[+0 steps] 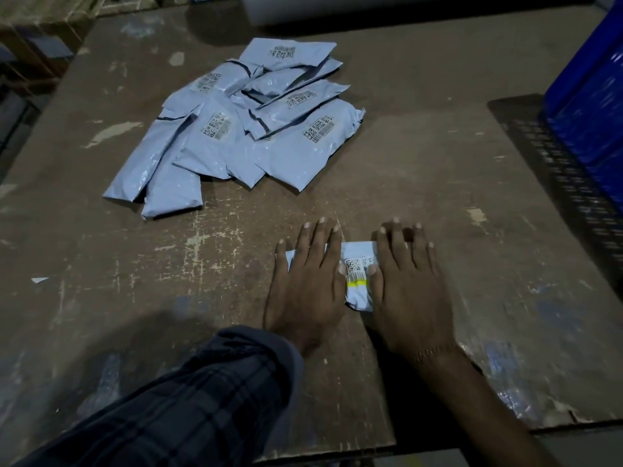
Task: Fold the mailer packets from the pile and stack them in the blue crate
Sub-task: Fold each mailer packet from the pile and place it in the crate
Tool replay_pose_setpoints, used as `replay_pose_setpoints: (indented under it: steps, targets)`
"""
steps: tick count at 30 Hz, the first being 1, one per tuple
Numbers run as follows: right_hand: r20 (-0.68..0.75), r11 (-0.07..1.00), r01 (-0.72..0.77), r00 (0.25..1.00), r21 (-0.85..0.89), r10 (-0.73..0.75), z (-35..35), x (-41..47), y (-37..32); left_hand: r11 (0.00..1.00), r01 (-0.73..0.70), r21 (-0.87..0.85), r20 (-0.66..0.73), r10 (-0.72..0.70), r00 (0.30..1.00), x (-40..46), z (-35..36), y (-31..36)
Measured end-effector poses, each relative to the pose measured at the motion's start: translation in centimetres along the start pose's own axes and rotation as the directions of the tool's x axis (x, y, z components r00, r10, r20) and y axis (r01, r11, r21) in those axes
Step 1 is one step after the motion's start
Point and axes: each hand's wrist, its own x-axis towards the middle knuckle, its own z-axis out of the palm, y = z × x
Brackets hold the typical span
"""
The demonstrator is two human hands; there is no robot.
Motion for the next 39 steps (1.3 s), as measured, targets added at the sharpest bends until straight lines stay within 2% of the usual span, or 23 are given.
replay_pose_setpoints:
  steps: [3, 5, 7, 9, 10, 12, 15, 19, 22, 25, 30, 32, 35, 36, 39]
  targets:
    - [0.015, 0.998, 0.065, 0.998, 0.007, -0.065, -0.2, -1.0, 0.3, 1.0, -0.015, 0.01, -0.016, 0.015, 1.0, 0.1, 0.2, 0.1]
    - [0.033, 1.0, 0.018, 0.999, 0.005, -0.018, 0.0, 0.5, 0.5, 0.998, -0.049, 0.033, 0.005, 0.049, 0.999, 0.2, 0.0, -0.1]
    - [0.05, 1.0, -0.014, 0.999, 0.009, 0.014, 0.4, 2.4, 0.5, 0.978, -0.192, 0.083, 0.067, 0.187, 0.98, -0.2, -0.4, -1.1]
    - [0.058, 0.999, -0.037, 0.998, 0.008, 0.037, 1.0, 3.4, 0.4, 0.925, -0.368, 0.089, 0.129, 0.356, 0.926, -0.7, -1.1, -2.5]
    - [0.053, 0.999, -0.045, 0.998, 0.005, 0.045, 1.1, 3.5, 0.3, 0.909, -0.411, 0.067, 0.147, 0.398, 0.905, -0.9, -1.4, -3.2]
    - [0.049, 0.999, -0.047, 0.998, 0.003, 0.047, 1.0, 3.3, 0.2, 0.934, -0.356, 0.031, 0.156, 0.348, 0.925, -1.1, -1.5, -4.4]
    - [0.046, 1.0, 0.01, 0.999, 0.022, -0.011, 0.3, 2.5, 0.5, 0.988, -0.152, -0.007, 0.16, 0.151, 0.975, -0.7, -1.6, -4.2]
    - [0.035, 0.998, 0.069, 0.997, 0.008, -0.069, -0.1, 1.1, 0.7, 0.998, 0.005, 0.06, 0.147, -0.014, 0.989, -0.2, -2.3, -1.8]
    - [0.051, 0.998, 0.068, 0.996, 0.016, -0.069, 0.0, 1.7, 0.6, 0.992, 0.124, 0.027, 0.121, -0.126, 0.985, 0.4, -2.4, -0.2]
    - [0.052, 0.999, 0.051, 0.997, -0.007, -0.05, 0.2, 2.3, 0.5, 0.996, 0.088, -0.017, 0.13, -0.085, 0.988, -0.1, -1.8, 0.0]
    - [0.053, 0.999, 0.031, 0.998, -0.011, -0.03, 0.3, 2.4, 0.2, 0.987, -0.158, 0.019, 0.161, 0.153, 0.975, -0.7, -1.5, -1.6]
    - [0.052, 0.999, 0.039, 0.998, -0.009, -0.038, 0.0, 1.6, 0.2, 0.993, -0.117, -0.005, 0.161, 0.116, 0.98, 0.6, -1.5, -2.2]
    - [0.024, 0.998, 0.067, 0.997, 0.0, -0.067, 0.0, -0.4, -0.1, 0.999, 0.034, 0.004, 0.153, -0.034, 0.988, 1.5, -1.7, -1.2]
    - [0.021, 0.997, 0.076, 0.997, -0.001, -0.076, 0.0, -0.4, -0.1, 1.0, 0.023, 0.007, 0.15, -0.023, 0.988, 1.2, -1.6, -0.5]
    - [0.061, 1.0, 0.029, 0.998, 0.011, -0.029, 0.1, 1.2, -0.1, 0.98, -0.198, -0.033, 0.17, 0.2, 0.965, -0.8, -1.4, 0.3]
